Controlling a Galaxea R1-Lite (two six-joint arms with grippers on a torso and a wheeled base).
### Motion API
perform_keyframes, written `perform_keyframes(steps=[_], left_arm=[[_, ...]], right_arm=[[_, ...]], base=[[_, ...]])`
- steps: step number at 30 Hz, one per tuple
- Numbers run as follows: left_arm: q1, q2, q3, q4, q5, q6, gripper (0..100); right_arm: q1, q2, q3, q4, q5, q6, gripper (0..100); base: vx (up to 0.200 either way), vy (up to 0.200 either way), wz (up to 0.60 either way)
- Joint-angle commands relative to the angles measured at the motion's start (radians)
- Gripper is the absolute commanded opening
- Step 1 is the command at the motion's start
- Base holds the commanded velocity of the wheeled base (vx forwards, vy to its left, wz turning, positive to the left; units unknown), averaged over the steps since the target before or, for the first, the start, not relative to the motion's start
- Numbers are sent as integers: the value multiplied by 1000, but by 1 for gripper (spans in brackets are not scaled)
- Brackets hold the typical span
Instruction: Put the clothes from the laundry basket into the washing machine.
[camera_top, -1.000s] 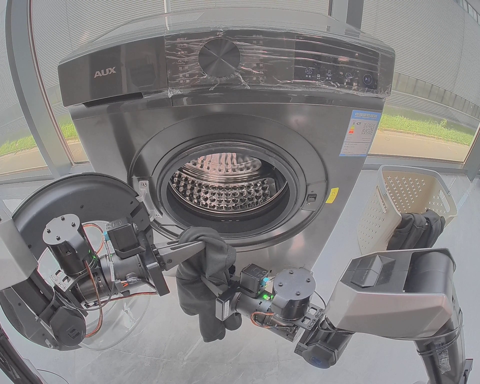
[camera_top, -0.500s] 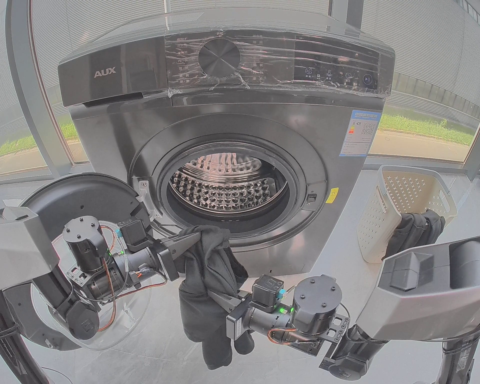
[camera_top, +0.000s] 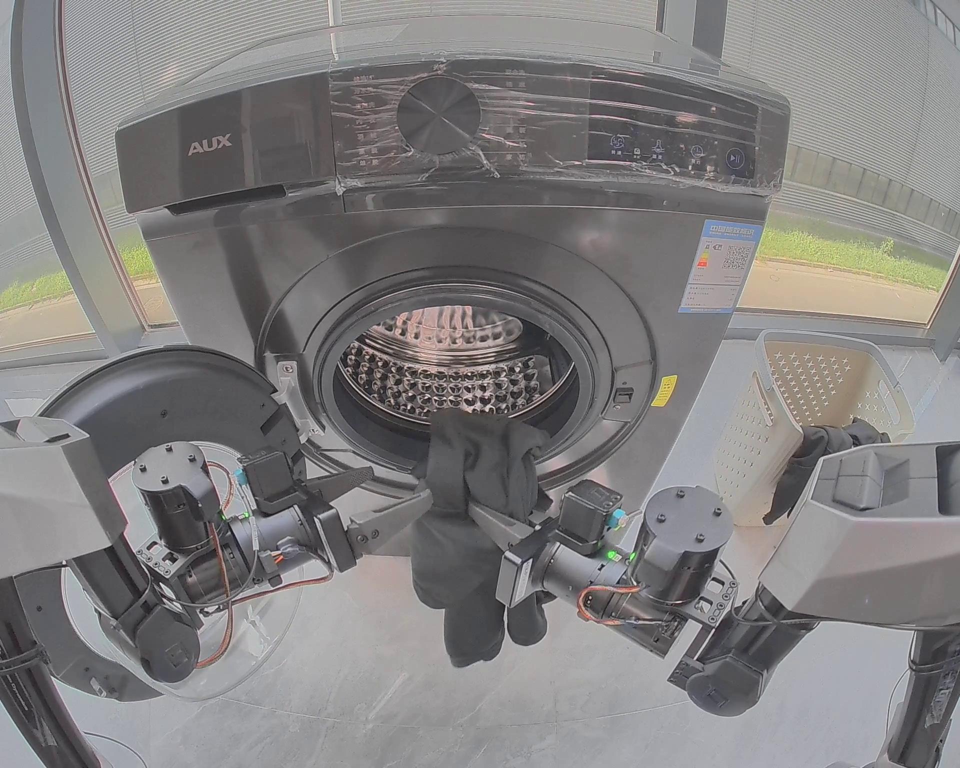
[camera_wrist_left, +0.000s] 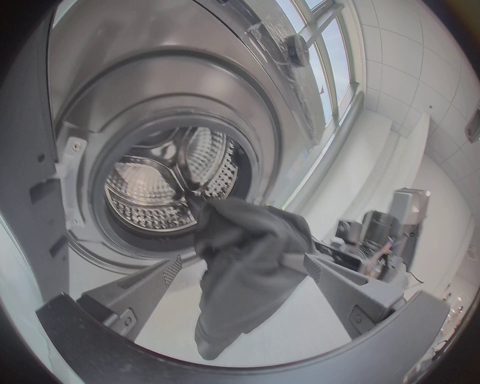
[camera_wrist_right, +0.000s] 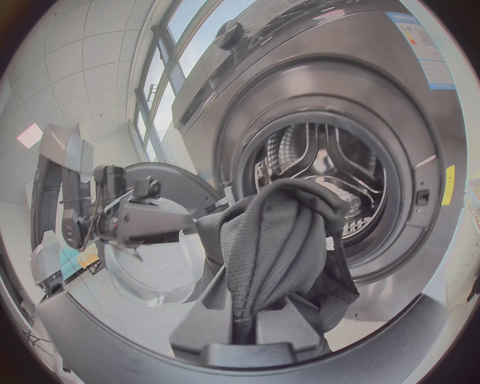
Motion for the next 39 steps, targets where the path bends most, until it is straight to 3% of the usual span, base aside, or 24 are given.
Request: perform_keyframes(steps=[1, 3, 4, 5, 6, 9, 17, 24, 25, 39], left_arm=[[-7, -3, 61, -7, -92, 11, 100], [-10, -6, 92, -7, -156, 29, 100], [-15, -6, 106, -7, -185, 52, 100], [-18, -5, 107, -6, -190, 60, 100], [-24, 7, 109, -6, -192, 89, 100], [-30, 33, 103, -7, -190, 117, 100], [-41, 63, 72, -7, -169, 118, 100], [-42, 67, 51, -7, -156, 118, 100], [-42, 70, 47, -7, -153, 118, 0], [-52, 70, 40, -7, -133, 118, 0]], right_arm=[[-23, -14, -37, 1, -8, 0, 0], [-22, -14, -51, 2, -18, 0, 0], [-14, -14, -57, 2, -18, 0, 0], [-11, -15, -59, 2, -18, 0, 0], [-6, -21, -59, 4, -16, 0, 0], [13, -23, -59, 6, -15, 1, 0], [96, -25, -57, 4, -10, 35, 0], [119, -18, -57, -1, -10, 37, 0], [121, -17, -56, -1, -10, 38, 0], [136, -12, -54, -4, -19, 43, 0]], base=[[0, 0, 0], [0, 0, 0], [0, 0, 0], [0, 0, 0], [0, 0, 0], [0, 0, 0], [0, 0, 0], [0, 0, 0], [0, 0, 0], [0, 0, 0]])
